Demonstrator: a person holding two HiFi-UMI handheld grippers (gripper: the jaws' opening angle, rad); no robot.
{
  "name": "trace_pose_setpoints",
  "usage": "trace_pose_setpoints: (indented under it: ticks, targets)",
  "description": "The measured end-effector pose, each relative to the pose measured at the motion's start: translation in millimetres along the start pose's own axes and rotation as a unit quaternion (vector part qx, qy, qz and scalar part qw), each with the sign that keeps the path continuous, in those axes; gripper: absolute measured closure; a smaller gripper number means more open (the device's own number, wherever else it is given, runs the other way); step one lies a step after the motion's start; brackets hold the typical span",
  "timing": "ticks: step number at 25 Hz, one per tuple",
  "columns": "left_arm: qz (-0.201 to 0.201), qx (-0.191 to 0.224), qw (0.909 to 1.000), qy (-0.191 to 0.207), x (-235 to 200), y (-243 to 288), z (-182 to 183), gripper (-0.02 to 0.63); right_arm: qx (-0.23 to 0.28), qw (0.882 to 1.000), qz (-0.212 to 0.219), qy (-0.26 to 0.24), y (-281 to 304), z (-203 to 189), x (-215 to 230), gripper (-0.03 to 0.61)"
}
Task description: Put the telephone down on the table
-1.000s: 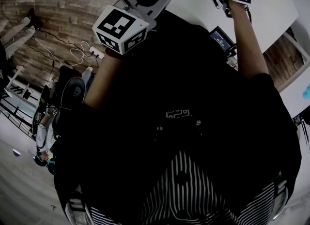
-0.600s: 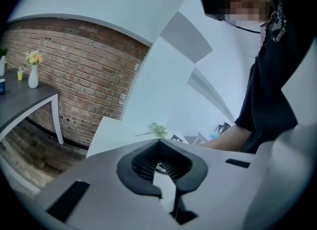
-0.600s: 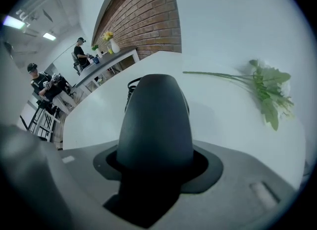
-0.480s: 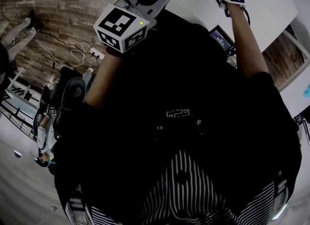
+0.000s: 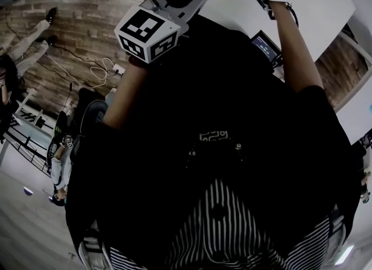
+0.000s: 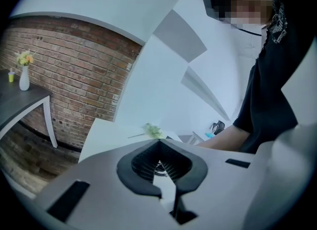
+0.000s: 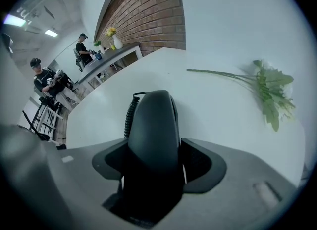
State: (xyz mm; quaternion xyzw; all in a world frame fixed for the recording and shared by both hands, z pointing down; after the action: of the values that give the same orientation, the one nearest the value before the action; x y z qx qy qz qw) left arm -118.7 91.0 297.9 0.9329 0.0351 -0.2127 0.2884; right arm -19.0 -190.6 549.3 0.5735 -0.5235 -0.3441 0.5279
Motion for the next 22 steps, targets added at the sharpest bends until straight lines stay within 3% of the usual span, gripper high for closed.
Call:
trace_pose_setpoints:
  ticks: [4, 10, 15, 18, 22]
  targets:
    - [-0.010, -0.002, 0.9998, 0.016, -5, 4, -2, 0.612, 0.016, 1.000, 0.018, 0.017, -4, -5, -1, 0.282]
    - [-0.050, -0.007, 0.9971, 0.056, -10, 21, 4, 0.612, 0.078, 0.994, 0.057, 0.060, -29, -8, -1, 0.282]
    - [-0.089, -0.005, 0.9927, 0.081, -15, 39, 36, 0.612, 0.139, 0.983, 0.081, 0.093, -86, 5, 11, 0.284]
    - [-0.112, -0.004, 0.9888, 0.098, -10, 46, 50, 0.612, 0.178, 0.975, 0.097, 0.091, -127, 3, 1, 0.323]
    - [-0.145, 0.003, 0.9824, 0.118, -3, 55, 66, 0.612, 0.241, 0.959, 0.134, 0.060, -174, 0, -24, 0.426]
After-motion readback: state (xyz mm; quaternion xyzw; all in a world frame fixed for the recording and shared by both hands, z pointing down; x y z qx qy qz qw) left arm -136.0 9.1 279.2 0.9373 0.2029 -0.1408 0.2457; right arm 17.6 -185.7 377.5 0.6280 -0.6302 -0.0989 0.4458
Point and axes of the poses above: the fingertips, and each gripper's own axes: y forward along the fingers, x to its right, z out of its top, the point moved 9 cm from there along -y, backward along the fingers, and after that the axes turned 11 degrees about -x, right-handed, at the moved point
